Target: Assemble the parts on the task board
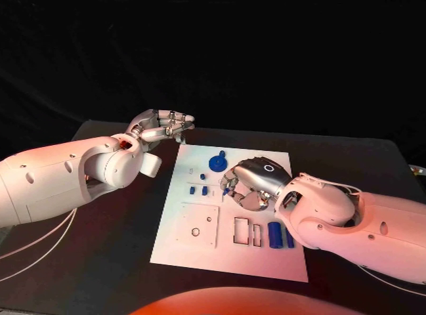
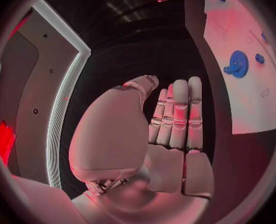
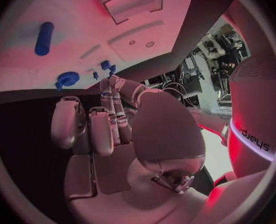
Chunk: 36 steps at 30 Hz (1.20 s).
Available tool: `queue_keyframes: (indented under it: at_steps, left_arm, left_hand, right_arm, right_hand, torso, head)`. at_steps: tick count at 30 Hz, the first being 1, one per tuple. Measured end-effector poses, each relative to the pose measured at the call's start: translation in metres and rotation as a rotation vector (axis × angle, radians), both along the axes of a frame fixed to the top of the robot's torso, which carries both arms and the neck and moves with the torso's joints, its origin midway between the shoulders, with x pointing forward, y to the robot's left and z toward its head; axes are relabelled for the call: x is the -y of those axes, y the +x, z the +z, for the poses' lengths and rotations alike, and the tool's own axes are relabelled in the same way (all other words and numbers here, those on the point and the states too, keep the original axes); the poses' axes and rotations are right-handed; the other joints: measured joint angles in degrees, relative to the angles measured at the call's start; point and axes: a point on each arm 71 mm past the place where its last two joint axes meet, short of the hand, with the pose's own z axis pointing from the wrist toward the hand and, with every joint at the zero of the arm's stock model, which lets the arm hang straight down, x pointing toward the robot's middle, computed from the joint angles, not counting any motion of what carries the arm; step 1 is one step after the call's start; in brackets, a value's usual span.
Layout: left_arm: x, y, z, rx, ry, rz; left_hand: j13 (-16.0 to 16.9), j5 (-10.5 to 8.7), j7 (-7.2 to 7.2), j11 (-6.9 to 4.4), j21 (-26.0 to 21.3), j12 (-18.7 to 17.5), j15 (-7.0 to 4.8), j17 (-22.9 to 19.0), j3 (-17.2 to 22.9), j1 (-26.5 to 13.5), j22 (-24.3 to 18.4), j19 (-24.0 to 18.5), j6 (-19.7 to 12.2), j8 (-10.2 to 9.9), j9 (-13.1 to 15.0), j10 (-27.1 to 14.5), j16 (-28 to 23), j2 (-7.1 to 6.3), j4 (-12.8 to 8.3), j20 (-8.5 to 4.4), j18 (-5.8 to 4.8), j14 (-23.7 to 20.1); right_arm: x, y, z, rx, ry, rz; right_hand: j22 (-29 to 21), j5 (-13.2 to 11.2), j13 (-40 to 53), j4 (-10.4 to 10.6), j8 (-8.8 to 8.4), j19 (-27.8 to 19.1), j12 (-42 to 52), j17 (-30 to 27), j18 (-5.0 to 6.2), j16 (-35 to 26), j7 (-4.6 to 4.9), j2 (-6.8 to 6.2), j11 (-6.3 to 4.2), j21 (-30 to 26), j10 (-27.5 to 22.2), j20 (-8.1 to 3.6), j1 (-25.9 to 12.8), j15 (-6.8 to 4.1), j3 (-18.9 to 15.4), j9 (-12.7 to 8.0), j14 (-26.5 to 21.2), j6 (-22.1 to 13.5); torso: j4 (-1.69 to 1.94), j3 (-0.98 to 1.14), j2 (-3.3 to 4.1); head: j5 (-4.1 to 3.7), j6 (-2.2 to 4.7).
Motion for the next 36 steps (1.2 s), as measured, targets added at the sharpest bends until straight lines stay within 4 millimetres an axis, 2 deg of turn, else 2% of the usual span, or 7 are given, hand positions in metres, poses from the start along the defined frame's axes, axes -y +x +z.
queue_keyframes:
  at_steps: [7, 14, 21, 36]
  left_arm:
    - [0.003, 0.0, 0.0, -0.002, -0.002, -0.006]
    - [0.005, 0.0, 0.0, -0.004, -0.004, -0.01]
    - [0.006, 0.0, -0.001, -0.006, -0.005, -0.014]
    - [0.007, 0.0, -0.001, -0.01, -0.006, -0.019]
  left_hand:
    - [0.0, 0.0, 0.0, 0.0, 0.0, 0.0, 0.0, 0.0, 0.0, 0.0, -0.05, 0.0, 0.0, 0.0, 0.0, 0.0, 0.0, 0.0, 0.0, 0.0, 0.0, 0.0]
    - [0.01, 0.0, 0.0, 0.13, 0.0, 0.2, 0.0, 0.0, 0.0, 0.0, -0.05, 0.0, 0.0, 0.0, 0.01, -0.12, 0.0, 0.0, 0.0, 0.0, 0.0, 0.0]
    - [0.06, 0.0, 0.0, 0.21, 0.0, 0.24, 0.0, 0.0, 0.0, 0.0, -0.04, 0.0, 0.0, 0.0, 0.01, -0.21, 0.0, 0.0, 0.0, 0.0, 0.0, 0.0]
    - [0.11, 0.0, 0.0, 0.0, 0.0, 0.24, 0.0, 0.0, -0.16, 0.0, -0.04, 0.0, 0.0, 0.0, 0.01, -0.41, 0.0, 0.0, -0.16, 0.0, 0.0, 0.0]
  right_arm:
    - [-0.018, -0.011, -0.02, -0.049, 0.008, 0.038]
    - [-0.026, -0.016, -0.034, -0.082, 0.005, 0.052]
    - [-0.029, -0.017, -0.043, -0.1, -0.006, 0.053]
    - [-0.032, -0.017, -0.053, -0.12, -0.029, 0.054]
  right_hand:
    - [0.0, -0.01, 0.05, 0.0, -0.02, 0.0, -0.24, -0.04, 0.0, 0.0, 0.01, 0.08, 0.0, 0.0, 0.0, 0.0, -0.54, -0.21, 0.0, -0.02, 0.21, -0.03]
    - [0.07, -0.07, 0.05, 0.0, -0.08, -0.01, -0.24, -0.04, 0.0, 0.0, -0.04, 0.08, 0.01, 0.0, 0.0, 0.0, -0.54, -0.21, 0.0, -0.07, 0.21, -0.15]
    - [0.14, -0.11, 0.03, 0.0, -0.23, -0.01, -0.45, -0.04, 0.0, 0.0, -0.02, 0.07, 0.01, 0.0, 0.0, 0.0, -0.54, -0.21, 0.0, -0.01, 0.21, -0.18]
    - [0.14, -0.12, 0.02, 0.0, -0.01, -0.01, -0.46, 0.08, 0.01, 0.0, -0.04, -0.17, 0.07, 0.0, 0.06, 0.0, -0.78, -0.21, -0.01, 0.01, 0.21, -0.35]
  torso:
    - [-0.02, -0.04, 0.05]
    - [-0.03, 0.03, 0.07]
    - [-0.07, 0.05, 0.08]
    - [-0.09, 0.04, 0.08]
  head:
    - [1.43, -0.41]
    - [2.07, -0.89]
    - [2.46, -1.33]
    - [2.74, -1.58]
